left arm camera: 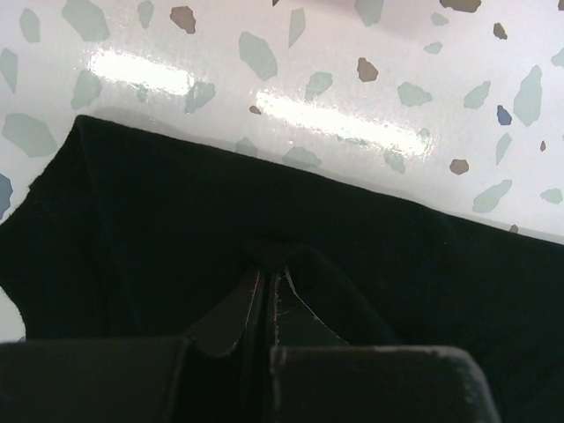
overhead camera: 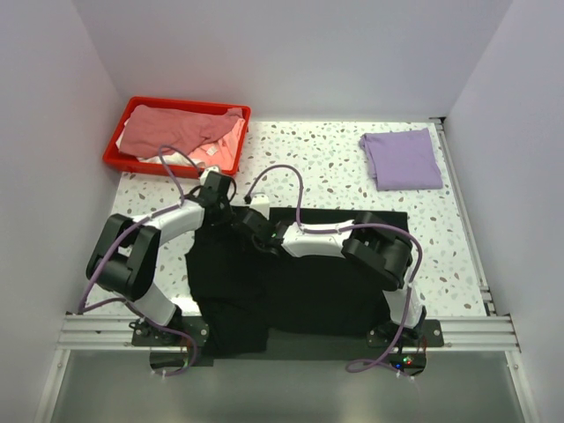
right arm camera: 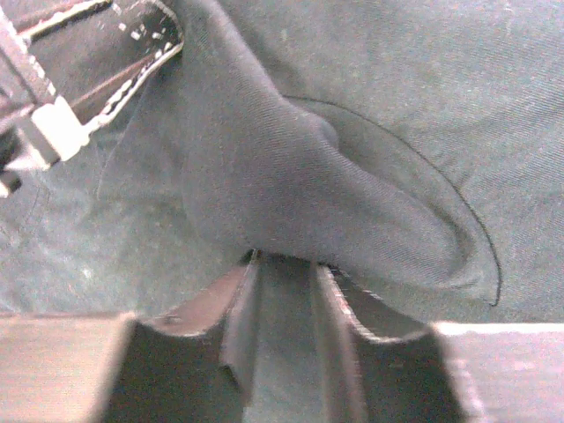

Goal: Fold and stack the t-shirts
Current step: Fold the tshirt

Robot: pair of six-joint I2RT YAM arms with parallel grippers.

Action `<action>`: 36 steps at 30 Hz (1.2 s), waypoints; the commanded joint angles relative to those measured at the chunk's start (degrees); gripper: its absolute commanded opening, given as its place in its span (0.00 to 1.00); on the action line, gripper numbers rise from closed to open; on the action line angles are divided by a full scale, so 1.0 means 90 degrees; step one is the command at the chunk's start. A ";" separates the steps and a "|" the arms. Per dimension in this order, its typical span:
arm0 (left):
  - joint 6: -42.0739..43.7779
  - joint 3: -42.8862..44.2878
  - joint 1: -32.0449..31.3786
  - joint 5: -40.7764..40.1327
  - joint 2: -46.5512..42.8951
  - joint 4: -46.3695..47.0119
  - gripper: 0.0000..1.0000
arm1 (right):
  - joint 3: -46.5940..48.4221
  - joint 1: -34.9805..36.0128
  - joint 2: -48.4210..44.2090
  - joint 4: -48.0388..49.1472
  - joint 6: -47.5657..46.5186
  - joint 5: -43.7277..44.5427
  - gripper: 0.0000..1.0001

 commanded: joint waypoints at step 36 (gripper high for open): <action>-0.0131 -0.0676 0.0055 -0.0136 -0.1401 0.0406 0.00 | 0.0181 0.0008 -0.0789 -0.0893 -0.1666 -0.0777 0.08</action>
